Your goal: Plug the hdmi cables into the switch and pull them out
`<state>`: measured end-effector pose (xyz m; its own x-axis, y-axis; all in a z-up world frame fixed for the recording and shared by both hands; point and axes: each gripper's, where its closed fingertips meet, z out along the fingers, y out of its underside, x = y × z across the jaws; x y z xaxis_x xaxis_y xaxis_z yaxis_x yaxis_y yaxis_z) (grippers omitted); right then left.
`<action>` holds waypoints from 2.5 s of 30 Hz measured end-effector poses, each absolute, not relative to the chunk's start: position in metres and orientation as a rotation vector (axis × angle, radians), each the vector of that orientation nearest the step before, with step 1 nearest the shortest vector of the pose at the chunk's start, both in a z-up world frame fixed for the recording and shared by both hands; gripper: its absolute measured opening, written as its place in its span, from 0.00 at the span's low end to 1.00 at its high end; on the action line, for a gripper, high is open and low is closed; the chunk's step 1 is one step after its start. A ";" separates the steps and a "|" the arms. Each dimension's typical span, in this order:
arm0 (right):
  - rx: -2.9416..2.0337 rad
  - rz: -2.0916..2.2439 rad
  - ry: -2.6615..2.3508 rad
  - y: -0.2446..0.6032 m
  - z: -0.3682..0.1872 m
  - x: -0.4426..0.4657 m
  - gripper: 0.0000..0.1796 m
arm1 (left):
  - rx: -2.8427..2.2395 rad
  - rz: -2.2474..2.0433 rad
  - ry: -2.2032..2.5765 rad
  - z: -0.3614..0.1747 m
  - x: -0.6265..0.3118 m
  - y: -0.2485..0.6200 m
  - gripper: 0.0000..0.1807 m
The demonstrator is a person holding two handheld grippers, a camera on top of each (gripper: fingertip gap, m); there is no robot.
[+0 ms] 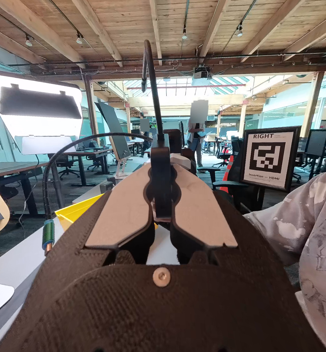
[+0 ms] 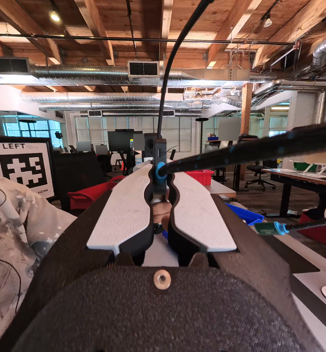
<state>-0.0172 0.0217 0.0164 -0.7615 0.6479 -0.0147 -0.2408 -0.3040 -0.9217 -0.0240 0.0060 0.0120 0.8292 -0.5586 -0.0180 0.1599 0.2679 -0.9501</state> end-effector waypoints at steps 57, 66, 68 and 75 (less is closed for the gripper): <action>-0.750 1.459 -1.820 0.044 -0.040 -0.019 0.14 | -1.591 -0.412 0.520 -0.054 -0.028 0.030 0.08; -0.795 1.412 -1.788 0.068 -0.030 -0.013 0.08 | -1.574 -0.397 0.413 -0.047 -0.038 0.035 0.16; -0.945 1.239 -1.691 0.119 -0.023 -0.013 0.08 | -1.565 -0.310 0.327 -0.038 -0.062 0.030 0.17; -1.520 0.371 -1.495 0.357 -0.072 -0.017 0.08 | -1.526 -0.171 0.211 -0.015 -0.101 0.009 0.16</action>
